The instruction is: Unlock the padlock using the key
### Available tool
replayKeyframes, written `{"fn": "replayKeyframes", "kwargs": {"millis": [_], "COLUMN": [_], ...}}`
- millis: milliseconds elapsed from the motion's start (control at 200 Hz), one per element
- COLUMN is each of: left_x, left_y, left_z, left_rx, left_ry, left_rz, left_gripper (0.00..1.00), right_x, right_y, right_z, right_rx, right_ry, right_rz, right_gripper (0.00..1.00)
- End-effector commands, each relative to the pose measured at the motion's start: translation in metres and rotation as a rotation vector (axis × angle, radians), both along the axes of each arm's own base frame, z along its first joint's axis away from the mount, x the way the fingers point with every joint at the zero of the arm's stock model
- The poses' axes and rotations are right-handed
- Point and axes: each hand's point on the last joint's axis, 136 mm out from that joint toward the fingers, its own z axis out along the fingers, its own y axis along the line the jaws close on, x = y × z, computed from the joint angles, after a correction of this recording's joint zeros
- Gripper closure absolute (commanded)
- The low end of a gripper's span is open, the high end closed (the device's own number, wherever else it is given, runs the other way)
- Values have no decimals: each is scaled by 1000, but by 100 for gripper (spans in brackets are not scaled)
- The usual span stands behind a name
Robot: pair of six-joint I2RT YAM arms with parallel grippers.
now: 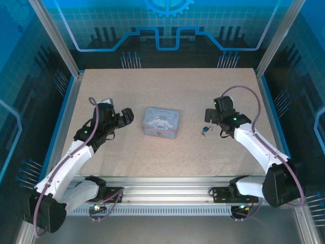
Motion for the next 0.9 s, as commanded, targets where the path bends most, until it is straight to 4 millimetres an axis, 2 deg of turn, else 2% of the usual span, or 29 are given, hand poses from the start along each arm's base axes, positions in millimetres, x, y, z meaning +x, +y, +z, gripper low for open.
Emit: {"fn": "replayKeyframes", "kwargs": {"millis": [0, 80, 150, 315, 495, 585, 700, 725, 800, 835, 866, 896], "left_x": [7, 12, 16, 25, 52, 58, 66, 66, 62, 63, 63, 65], "left_y": [43, 57, 73, 105, 102, 98, 86, 84, 85, 83, 79, 76], "left_z": [11, 6, -4, -37, -65, -83, -79, -79, -93, -91, -95, -98], "left_rx": [269, 323, 346, 307, 260, 256, 326, 331, 335, 364, 374, 378], "left_ry": [-82, -120, -158, -179, -234, -267, -311, -343, -413, -455, -424, -377], "left_rz": [59, 71, 97, 182, 162, 150, 87, 76, 89, 89, 73, 64], "left_gripper": [1, 1, 1, 1, 1, 1, 1, 1, 1, 1, 1, 1], "right_x": [13, 15, 17, 25, 37, 41, 42, 44, 45, 44, 45, 52], "right_y": [-30, -39, -45, -37, -31, -24, -10, -11, -8, -10, -12, -15], "right_z": [19, 16, 11, 2, -17, -26, -44, -43, -48, -54, -64, -59], "right_rx": [-181, -233, -206, -206, -234, -222, -212, -216, -151, -108, -69, -73], "right_ry": [-173, -215, -246, -351, -393, -412, -425, -442, -418, -410, -398, -434], "right_rz": [-53, -66, -81, 5, 67, 115, 201, 204, 251, 267, 280, 269], "right_gripper": [0, 0, 0, 0, 0, 0, 0, 0, 0, 0, 0, 0]}}
